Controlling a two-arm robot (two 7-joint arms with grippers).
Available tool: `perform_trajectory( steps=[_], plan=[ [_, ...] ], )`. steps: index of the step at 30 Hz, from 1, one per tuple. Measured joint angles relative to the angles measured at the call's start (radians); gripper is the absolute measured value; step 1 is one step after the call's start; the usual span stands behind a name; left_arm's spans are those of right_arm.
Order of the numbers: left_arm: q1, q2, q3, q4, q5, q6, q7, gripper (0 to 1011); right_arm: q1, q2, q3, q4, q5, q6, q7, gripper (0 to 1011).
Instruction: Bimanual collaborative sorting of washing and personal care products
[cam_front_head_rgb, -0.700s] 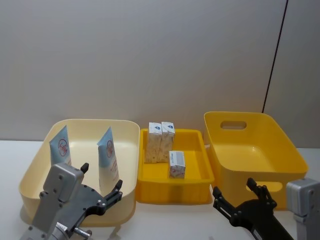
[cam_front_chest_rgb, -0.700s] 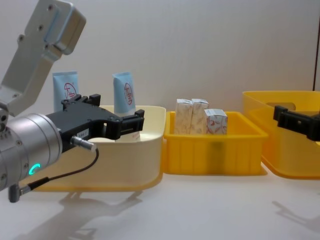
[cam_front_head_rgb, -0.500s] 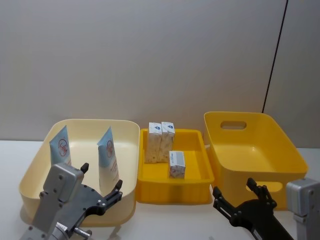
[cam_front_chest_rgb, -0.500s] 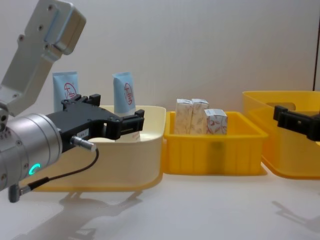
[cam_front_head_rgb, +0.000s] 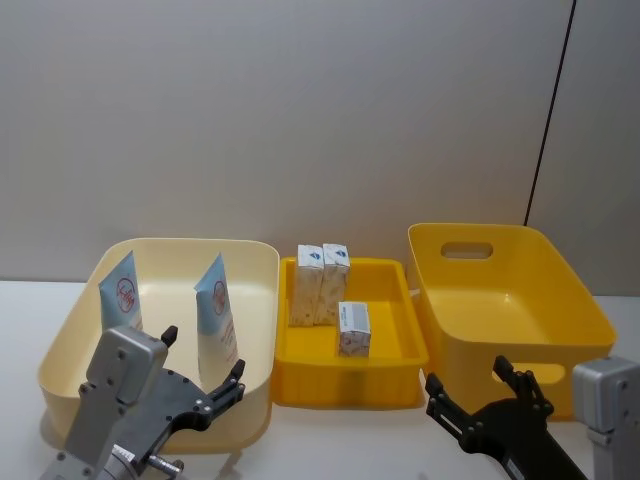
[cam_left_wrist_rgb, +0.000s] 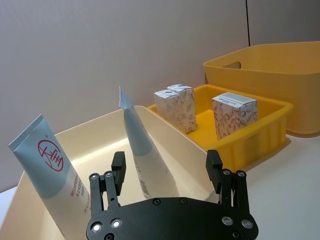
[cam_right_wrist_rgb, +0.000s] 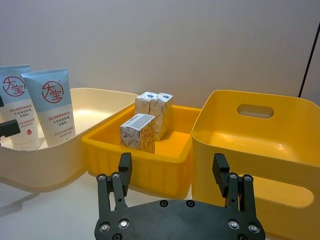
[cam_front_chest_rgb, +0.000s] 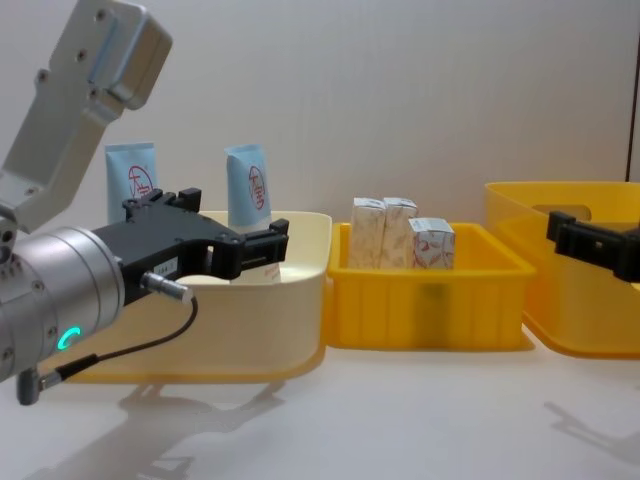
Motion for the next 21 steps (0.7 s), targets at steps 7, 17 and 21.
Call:
perform_trajectory(
  steps=[7,17,21],
  plan=[
    [0.0,0.0,0.0,0.0,0.0,0.0,0.0,1000,0.0,0.0,0.0,0.0,0.0,0.0,0.0,1001],
    [0.0,0.0,0.0,0.0,0.0,0.0,0.0,1000,0.0,0.0,0.0,0.0,0.0,0.0,0.0,1001],
    [0.0,0.0,0.0,0.0,0.0,0.0,0.0,1000,0.0,0.0,0.0,0.0,0.0,0.0,0.0,1001]
  ],
)
